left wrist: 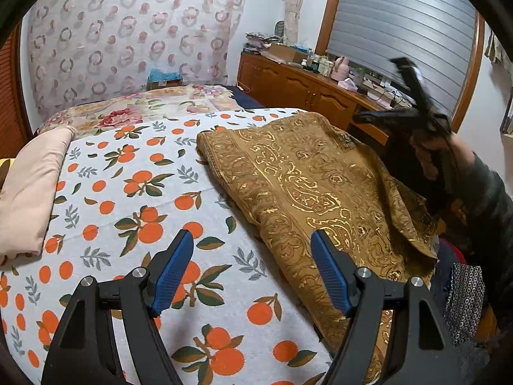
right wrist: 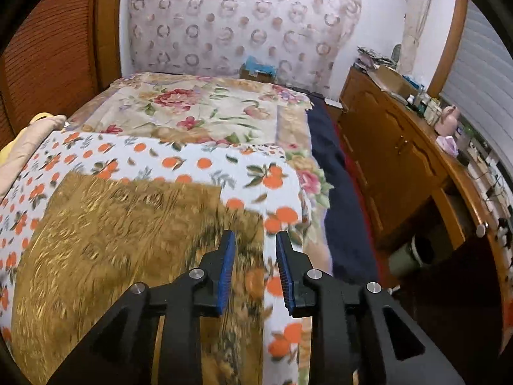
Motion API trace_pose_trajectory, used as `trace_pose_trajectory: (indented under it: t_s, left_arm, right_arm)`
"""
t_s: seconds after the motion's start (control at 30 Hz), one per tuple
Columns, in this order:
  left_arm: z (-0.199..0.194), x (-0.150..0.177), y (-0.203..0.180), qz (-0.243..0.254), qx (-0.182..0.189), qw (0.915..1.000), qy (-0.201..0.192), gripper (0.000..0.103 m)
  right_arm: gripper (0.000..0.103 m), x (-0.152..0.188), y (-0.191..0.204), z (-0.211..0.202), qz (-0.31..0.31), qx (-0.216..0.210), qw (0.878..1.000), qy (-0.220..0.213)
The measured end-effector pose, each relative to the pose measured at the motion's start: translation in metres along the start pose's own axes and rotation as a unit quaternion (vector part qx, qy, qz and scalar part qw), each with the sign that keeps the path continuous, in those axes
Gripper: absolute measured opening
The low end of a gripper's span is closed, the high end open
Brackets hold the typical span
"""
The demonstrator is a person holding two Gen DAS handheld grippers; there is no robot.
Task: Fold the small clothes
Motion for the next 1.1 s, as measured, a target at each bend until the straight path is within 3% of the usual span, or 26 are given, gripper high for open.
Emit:
trace_pose_trajectory:
  t_s: [0.17,0.23,0.33,0.6,0.73,0.77,0.83,0.9,1.1]
  left_arm:
    - [0.002,0.001,-0.005,-0.002,-0.007,1.0000,-0.005,0.076]
    - [0.003,0.002,-0.007,-0.002,-0.009,0.9999,-0.007,0.076]
    - [0.004,0.002,-0.011,0.001,-0.014,0.9998,-0.011,0.076]
    - [0.000,0.002,-0.016,0.007,-0.029,0.9993,-0.024,0.076]
    - [-0.006,0.000,-0.014,0.000,-0.032,0.9987,-0.038,0.076]
    - [-0.006,0.000,-0.013,-0.001,-0.033,0.9987,-0.039,0.076]
    - [-0.006,-0.001,-0.013,-0.003,-0.033,0.9987,-0.039,0.076]
    - [-0.006,-0.001,-0.013,-0.002,-0.033,0.9987,-0.039,0.076]
    - [-0.001,0.001,-0.019,0.005,-0.025,0.9992,-0.032,0.076]
  right_arm:
    - [0.043,0.045,0.032,-0.043,-0.007,-0.063,0.998,-0.019]
    - [0.053,0.066,0.044,-0.060,-0.005,-0.085,0.996,-0.026]
    - [0.061,0.097,0.053,-0.078,-0.006,-0.099,0.995,-0.031]
    - [0.062,0.126,0.077,-0.079,-0.027,-0.101,0.995,-0.007]
    - [0.062,0.123,0.078,-0.071,-0.024,-0.102,0.994,0.003]
    - [0.058,0.122,0.075,-0.076,-0.023,-0.104,0.994,0.000]
    - [0.026,0.124,0.074,-0.076,-0.025,-0.111,0.994,-0.001]
    - [0.008,0.125,0.070,-0.082,-0.025,-0.111,0.993,-0.009]
    - [0.002,0.127,0.040,-0.109,0.006,-0.098,0.994,-0.048]
Point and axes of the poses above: each gripper's, at about its wrist camera, not at the fingertips, and z roughly the way its jaws point, y to its left, x to its underside, the point moved 6 cm from there along z, roughly the way its jaws point, and after that the axes turned 3 degrees about x, right-handed, at the moved point
